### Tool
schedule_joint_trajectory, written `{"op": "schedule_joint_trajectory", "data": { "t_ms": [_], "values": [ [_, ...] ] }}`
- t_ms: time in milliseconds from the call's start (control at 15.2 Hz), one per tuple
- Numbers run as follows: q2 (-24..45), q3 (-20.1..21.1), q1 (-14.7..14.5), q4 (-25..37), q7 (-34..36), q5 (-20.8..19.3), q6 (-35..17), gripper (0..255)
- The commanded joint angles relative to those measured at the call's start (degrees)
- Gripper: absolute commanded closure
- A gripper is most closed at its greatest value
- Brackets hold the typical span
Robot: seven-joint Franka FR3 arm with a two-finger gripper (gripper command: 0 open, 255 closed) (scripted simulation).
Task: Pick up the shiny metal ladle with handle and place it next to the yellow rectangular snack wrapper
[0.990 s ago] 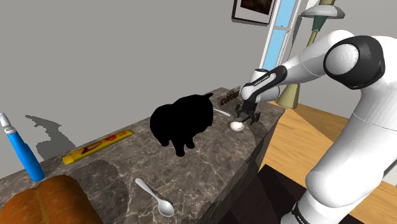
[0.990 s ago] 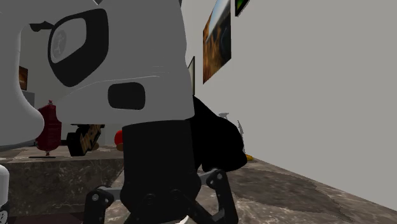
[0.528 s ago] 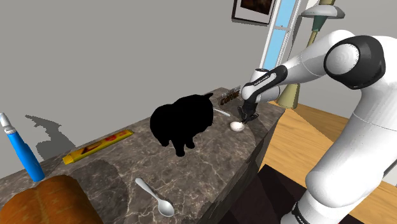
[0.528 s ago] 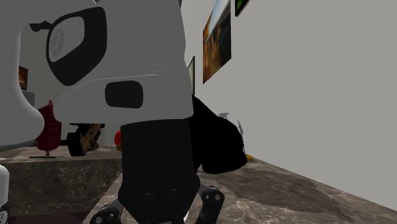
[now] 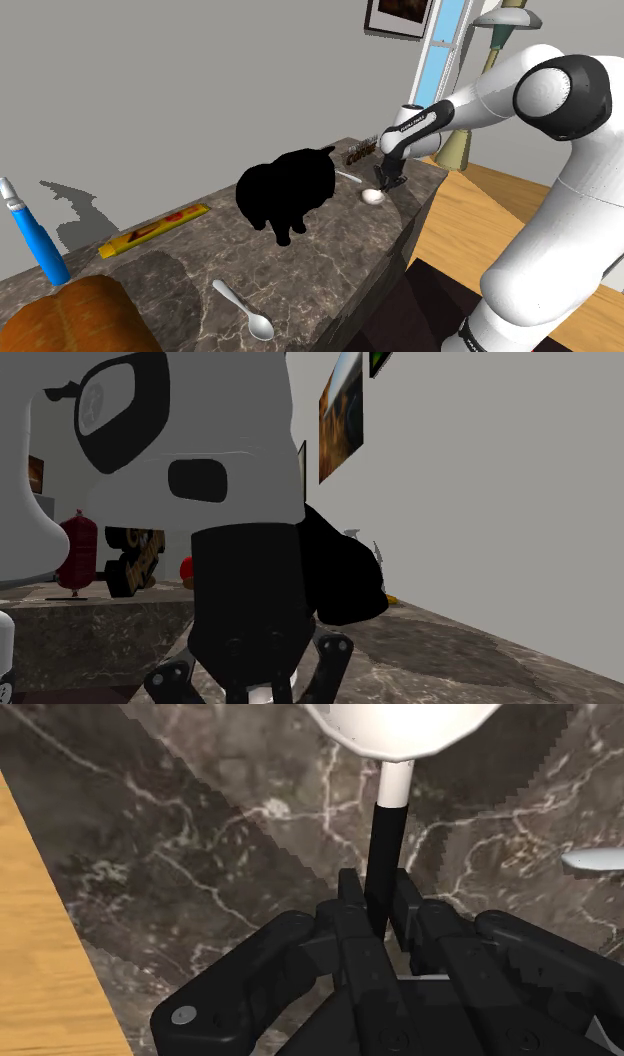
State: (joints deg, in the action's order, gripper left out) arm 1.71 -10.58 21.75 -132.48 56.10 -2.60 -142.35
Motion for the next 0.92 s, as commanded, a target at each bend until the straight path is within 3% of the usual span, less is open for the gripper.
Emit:
{"op": "schedule_joint_trajectory", "data": {
  "t_ms": [0, 858],
  "values": [
    [-0.9, 0.1, -0.1, 0.5, 0.2, -0.2, 1.4, 255],
    [-6.3, 0.2, -0.2, 5.2, 0.6, -1.1, 11.5, 255]
  ]
}}
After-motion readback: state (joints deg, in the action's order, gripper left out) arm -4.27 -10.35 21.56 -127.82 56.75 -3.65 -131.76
